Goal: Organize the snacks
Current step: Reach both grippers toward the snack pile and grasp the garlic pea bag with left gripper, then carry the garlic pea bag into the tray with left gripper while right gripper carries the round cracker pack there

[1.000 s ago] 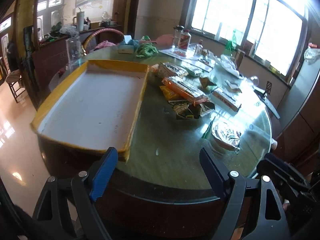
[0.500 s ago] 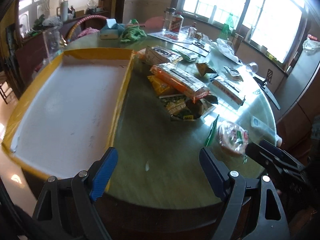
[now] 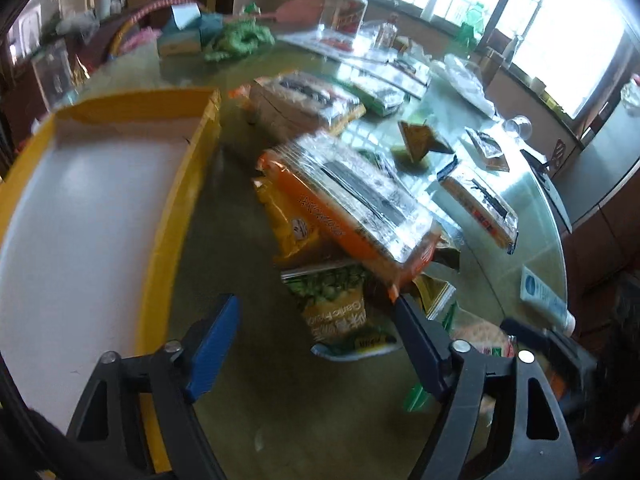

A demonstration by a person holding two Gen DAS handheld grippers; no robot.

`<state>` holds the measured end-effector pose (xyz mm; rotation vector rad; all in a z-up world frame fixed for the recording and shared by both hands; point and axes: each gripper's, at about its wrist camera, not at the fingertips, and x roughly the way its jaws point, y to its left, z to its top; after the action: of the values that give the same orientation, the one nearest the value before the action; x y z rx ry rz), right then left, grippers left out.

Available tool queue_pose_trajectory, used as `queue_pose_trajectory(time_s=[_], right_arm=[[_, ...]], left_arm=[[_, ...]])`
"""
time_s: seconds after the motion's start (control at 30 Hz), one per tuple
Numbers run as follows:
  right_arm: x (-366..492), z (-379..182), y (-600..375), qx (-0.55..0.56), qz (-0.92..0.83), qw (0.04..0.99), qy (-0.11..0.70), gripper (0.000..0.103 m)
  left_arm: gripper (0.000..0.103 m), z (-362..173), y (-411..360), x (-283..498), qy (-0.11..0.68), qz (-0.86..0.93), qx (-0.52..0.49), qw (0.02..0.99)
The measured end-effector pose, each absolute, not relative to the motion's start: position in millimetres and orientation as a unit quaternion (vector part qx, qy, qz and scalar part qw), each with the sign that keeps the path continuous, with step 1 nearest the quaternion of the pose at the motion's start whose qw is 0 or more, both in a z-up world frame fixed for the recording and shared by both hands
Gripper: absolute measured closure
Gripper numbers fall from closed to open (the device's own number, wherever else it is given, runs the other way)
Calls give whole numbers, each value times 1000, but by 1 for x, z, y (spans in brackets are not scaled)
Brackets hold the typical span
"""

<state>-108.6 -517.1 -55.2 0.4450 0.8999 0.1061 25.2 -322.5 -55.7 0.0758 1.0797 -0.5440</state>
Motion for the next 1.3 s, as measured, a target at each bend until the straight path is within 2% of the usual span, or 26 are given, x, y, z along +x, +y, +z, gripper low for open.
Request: queue_pose_trajectory(time_s=[0.07,0.13,0.17,0.33,0.67,0.77,0.93,1.1,1.3], right_arm=[[-114,-54,-513,207,62,875,433,13],[-119,-52,-504,193,67,877,435,13],[-120,-52,-501,184,68,878,436,13],[-123,-51,-487,140,48,886,440,13],[-117,-56,-457,79,-26,888,452,12],[-118,-57,-442,53,-59,883,463,17],[-125,-54,-431,63,-72,884,458,27],[-140,-44,-420,93,-53,894,436,29],[-143,4,-387,128,19,917,377,30]], left_arm=[[46,-59,-325,27,516,-254,44,817],[58,-66,-329,26,521,-256,60,812],[69,-67,-329,26,522,-256,63,811],[70,-62,-318,10,504,-253,80,822],[72,-29,-247,-21,475,-277,14,835],[72,-20,-227,-21,464,-270,-2,844],[72,-15,-189,-19,456,-256,-41,851],[72,-16,-153,-10,459,-225,-82,856],[72,-16,-122,4,456,-203,-117,859]])
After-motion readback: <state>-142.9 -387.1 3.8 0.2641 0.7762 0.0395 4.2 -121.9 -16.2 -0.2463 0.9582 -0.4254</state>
